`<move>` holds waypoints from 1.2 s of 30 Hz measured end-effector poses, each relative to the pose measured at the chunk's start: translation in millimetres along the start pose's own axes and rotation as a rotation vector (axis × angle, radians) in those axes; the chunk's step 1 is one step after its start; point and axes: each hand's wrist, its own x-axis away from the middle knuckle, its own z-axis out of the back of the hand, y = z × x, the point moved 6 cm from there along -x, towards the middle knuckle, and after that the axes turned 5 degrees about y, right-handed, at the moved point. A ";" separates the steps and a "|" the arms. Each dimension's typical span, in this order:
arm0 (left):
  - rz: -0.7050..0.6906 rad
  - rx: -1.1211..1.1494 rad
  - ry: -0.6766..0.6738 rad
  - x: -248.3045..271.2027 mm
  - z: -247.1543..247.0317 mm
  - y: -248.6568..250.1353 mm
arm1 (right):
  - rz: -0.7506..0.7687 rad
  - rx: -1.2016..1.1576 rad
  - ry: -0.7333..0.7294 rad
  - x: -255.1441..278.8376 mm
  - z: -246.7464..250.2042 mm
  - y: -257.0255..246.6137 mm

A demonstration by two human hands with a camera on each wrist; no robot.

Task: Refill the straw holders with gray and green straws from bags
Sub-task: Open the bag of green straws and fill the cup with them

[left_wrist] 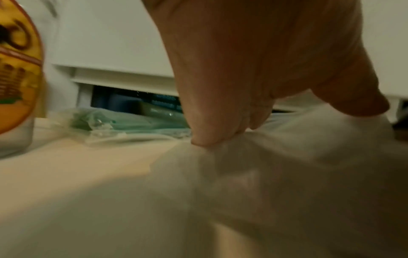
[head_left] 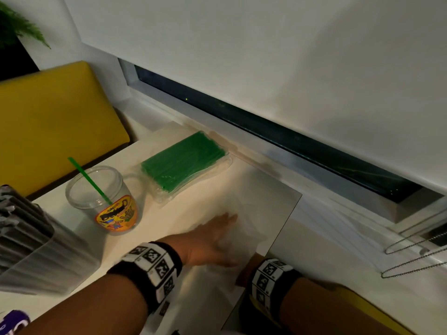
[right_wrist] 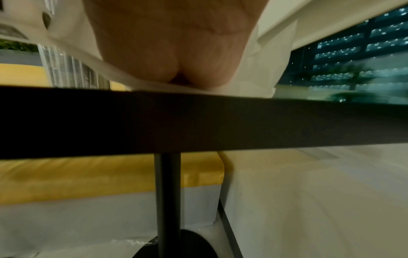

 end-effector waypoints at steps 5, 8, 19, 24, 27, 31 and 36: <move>0.155 -0.077 0.048 -36.6 -13.1 -9.5 | -0.135 0.001 0.049 10.7 8.3 12.5; 0.236 -0.107 0.106 -48.5 -18.1 -20.6 | -0.081 0.123 -0.041 26.6 36.9 11.4; 0.344 -0.382 0.104 -63.6 -30.4 -18.8 | -0.259 0.197 0.193 -12.7 52.2 29.8; 0.065 -0.177 0.127 -38.6 -17.1 -30.5 | -0.270 0.190 0.126 -24.7 43.3 67.3; -0.122 -0.243 0.158 -7.7 -17.5 -48.4 | -0.270 0.189 0.125 -27.5 46.8 74.0; -0.279 -0.324 0.527 6.5 17.0 -51.7 | -0.275 0.145 0.139 -26.0 46.0 70.6; -0.032 -0.305 0.726 -11.5 73.6 -3.9 | -0.270 0.168 0.153 -22.2 43.3 66.1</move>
